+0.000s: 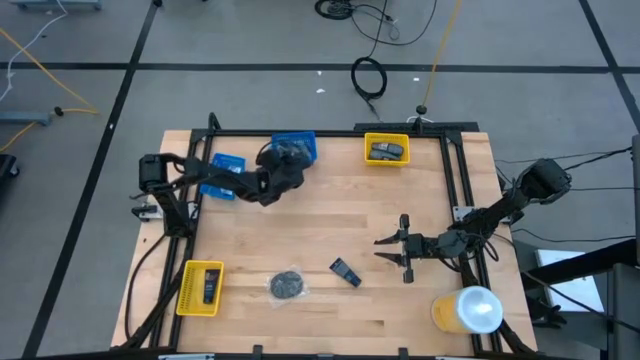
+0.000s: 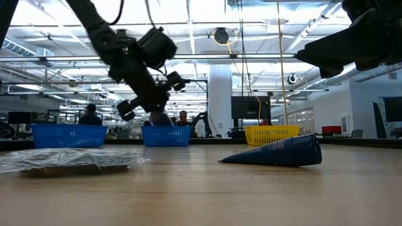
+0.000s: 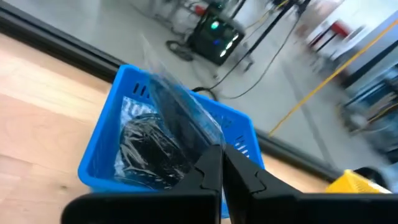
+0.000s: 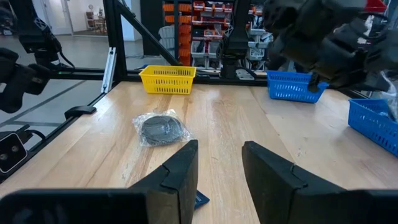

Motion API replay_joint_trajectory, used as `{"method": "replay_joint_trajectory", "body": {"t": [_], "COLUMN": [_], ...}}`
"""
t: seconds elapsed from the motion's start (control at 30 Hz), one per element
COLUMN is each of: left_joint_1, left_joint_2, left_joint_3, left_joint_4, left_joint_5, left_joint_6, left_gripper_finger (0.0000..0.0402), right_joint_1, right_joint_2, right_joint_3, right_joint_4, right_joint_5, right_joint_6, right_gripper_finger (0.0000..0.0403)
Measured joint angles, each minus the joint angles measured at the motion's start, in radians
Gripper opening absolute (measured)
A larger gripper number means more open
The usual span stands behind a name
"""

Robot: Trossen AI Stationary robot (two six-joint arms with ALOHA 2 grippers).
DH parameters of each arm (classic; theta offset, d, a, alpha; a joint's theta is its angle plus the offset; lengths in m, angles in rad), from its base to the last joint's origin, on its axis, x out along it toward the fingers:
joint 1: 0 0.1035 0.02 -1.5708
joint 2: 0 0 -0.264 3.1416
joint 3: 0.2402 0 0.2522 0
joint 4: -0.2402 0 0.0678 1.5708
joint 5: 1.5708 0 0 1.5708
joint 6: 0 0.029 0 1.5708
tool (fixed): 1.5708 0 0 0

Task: Pick & Place Travel size toiletries
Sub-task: Put the black hairbrush into the right blue bin

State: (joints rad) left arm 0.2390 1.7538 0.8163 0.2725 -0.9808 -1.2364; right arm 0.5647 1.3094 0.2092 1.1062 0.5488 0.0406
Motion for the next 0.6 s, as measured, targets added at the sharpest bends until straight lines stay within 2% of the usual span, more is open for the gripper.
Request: {"method": "replay_joint_trajectory", "body": {"t": [0.13,0.2,0.5,0.6], "left_joint_1": [0.003,0.005,0.016,0.031], "left_joint_2": [0.0,0.0,0.039,0.073], "left_joint_3": [-0.112,-0.142,-0.094,-0.086], "left_joint_4": [0.278,0.364,0.522,0.529], "left_joint_5": [-0.004,0.003,0.032,0.035], "left_joint_6": [0.052,0.086,0.336,0.356], "left_gripper_finger": [0.0003,0.0001,0.0004,0.0004], "right_joint_1": [0.0,-0.001,-0.003,-0.003], "right_joint_2": [0.0,0.0,0.0,0.0], "right_joint_3": [0.0,0.0,0.0,0.0], "right_joint_4": [0.0,0.002,0.029,0.029], "right_joint_5": [0.0,0.001,0.004,0.003], "right_joint_6": [0.0,-0.005,-0.037,-0.035], "right_gripper_finger": [0.0116,0.0116,0.0116,0.0116]}}
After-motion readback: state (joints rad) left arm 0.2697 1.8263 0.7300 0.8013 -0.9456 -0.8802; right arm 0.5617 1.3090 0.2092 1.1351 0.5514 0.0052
